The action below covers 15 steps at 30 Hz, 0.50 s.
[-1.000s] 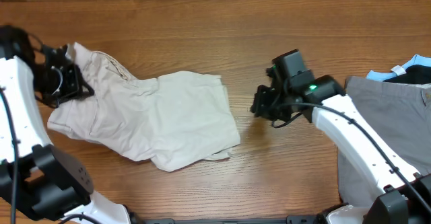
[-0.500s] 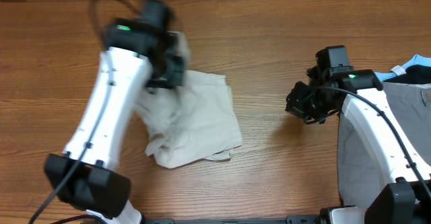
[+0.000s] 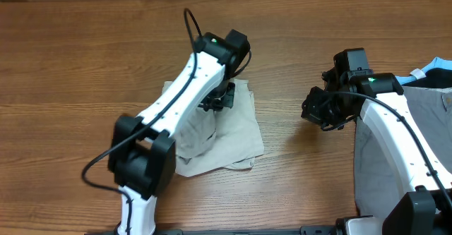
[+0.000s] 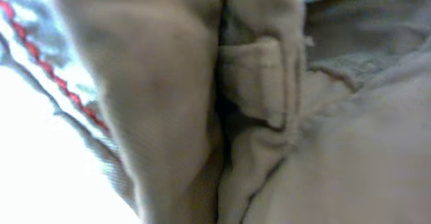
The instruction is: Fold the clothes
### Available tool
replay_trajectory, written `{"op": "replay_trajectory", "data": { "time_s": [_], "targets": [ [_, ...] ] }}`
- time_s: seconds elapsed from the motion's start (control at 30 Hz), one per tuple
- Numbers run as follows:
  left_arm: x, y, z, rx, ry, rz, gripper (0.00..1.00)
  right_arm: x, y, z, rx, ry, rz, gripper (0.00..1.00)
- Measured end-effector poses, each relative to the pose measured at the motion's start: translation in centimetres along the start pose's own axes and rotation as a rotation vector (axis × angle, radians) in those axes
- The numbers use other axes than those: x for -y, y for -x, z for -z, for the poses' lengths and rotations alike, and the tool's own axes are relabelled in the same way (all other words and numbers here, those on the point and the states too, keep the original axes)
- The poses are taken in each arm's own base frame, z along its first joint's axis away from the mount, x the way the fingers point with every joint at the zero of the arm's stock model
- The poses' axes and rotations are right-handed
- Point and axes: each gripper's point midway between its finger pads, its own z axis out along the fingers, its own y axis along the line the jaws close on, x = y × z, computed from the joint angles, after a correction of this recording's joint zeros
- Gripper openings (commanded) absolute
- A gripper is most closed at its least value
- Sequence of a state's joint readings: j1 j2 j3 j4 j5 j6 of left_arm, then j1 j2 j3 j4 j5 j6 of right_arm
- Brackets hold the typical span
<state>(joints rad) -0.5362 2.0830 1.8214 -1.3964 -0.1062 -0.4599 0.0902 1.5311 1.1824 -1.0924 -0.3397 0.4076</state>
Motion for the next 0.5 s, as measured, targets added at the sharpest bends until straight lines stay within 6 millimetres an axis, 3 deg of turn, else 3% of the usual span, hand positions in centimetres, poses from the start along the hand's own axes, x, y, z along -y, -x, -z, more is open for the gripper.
{"op": "replay_trajectory", "data": {
  "time_s": [0.1, 0.17, 0.23, 0.3, 0.5],
  "targets": [
    [1.8, 0.8, -1.4, -0.009, -0.065, 0.048, 0.19, 0.0, 0.0, 0.0, -0.001, 0.000, 0.002, 0.04],
    [2.9, 1.2, -1.9, -0.017, -0.116, 0.071, 0.39, 0.0, 0.0, 0.0, -0.001, 0.000, 0.004, 0.04],
    [3.7, 1.2, -2.1, -0.028, -0.151, 0.084, 0.50, 0.0, 0.0, 0.0, 0.000, 0.000, 0.005, 0.04],
    [4.4, 0.9, -2.0, -0.046, -0.182, 0.093, 0.99, 0.0, 0.0, 0.0, -0.001, -0.001, 0.005, 0.04],
    [5.8, 0.2, -1.1, -0.086, -0.265, 0.070, 1.00, 0.0, -0.1, 0.0, -0.002, -0.001, 0.008, 0.04]
  ]
}}
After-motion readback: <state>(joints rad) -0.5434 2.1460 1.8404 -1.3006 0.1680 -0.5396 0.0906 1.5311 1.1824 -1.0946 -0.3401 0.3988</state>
